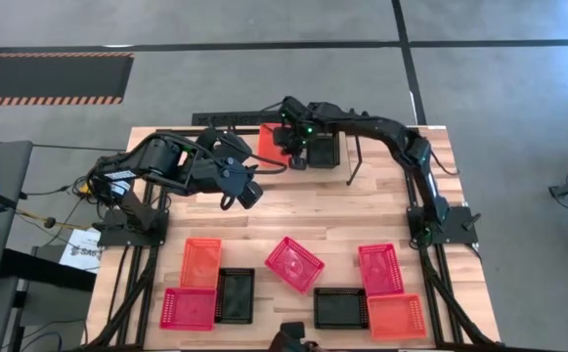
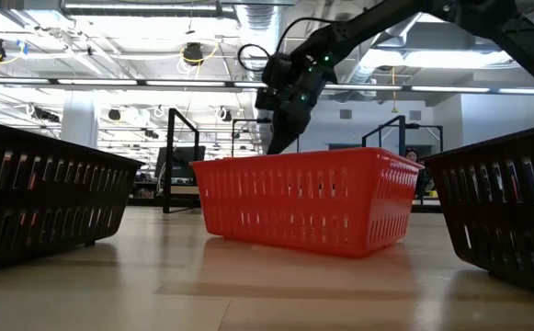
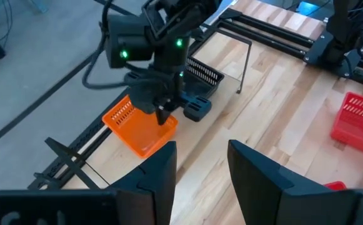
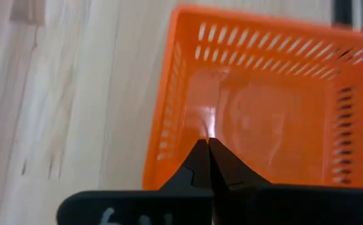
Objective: Stack baskets on shelf by color
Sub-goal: Adjust the bins on the shelf
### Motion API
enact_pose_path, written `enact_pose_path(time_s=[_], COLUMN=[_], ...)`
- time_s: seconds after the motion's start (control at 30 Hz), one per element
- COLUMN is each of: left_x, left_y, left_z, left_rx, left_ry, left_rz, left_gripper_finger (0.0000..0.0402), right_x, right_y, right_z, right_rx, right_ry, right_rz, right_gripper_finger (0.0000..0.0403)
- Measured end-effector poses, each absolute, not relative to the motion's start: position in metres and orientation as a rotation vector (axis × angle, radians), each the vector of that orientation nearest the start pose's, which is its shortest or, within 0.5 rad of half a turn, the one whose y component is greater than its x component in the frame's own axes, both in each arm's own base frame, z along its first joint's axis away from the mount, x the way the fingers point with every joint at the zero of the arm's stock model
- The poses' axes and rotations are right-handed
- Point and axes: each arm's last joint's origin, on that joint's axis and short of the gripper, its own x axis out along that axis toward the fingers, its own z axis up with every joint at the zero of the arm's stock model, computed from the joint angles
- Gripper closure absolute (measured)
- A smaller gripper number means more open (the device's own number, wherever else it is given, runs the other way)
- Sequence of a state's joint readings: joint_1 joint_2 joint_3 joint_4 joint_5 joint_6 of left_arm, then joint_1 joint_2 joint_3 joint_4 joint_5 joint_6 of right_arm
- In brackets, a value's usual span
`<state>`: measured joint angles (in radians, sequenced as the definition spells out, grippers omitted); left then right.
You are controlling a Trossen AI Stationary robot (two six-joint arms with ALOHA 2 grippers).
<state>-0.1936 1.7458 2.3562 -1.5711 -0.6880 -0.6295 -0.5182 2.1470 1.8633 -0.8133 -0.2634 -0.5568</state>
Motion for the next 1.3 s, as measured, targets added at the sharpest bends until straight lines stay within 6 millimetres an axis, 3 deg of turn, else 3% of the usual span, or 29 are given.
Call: enact_pose_path(time_s=[0.27,0.6,1.07,1.3], left_x=[0.282,0.282,0.282,0.282], left_y=[-0.036,-0.036,-0.036,-0.036], left_z=[0.479,0.479,0.479,0.479], left_rx=[-0.169,-0.169,-0.163,-0.163], left_ry=[0.686,0.685,0.680,0.681], left_rz=[0.703,0.705,0.714,0.713], left_gripper_finger=[0.0269,0.0269,0.0269,0.0269], right_x=[0.401,0.387,0.397,0.404], right_y=[-0.220,-0.220,-0.176,-0.183], right_z=[0.227,0.223,0.260,0.259], right_rx=[-0.073,-0.049,-0.131,-0.189], right_ry=[1.058,1.210,1.131,1.076], right_rz=[0.068,0.035,0.055,0.020], right_gripper_finger=[0.0403,0.0403,0.0403,0.0403])
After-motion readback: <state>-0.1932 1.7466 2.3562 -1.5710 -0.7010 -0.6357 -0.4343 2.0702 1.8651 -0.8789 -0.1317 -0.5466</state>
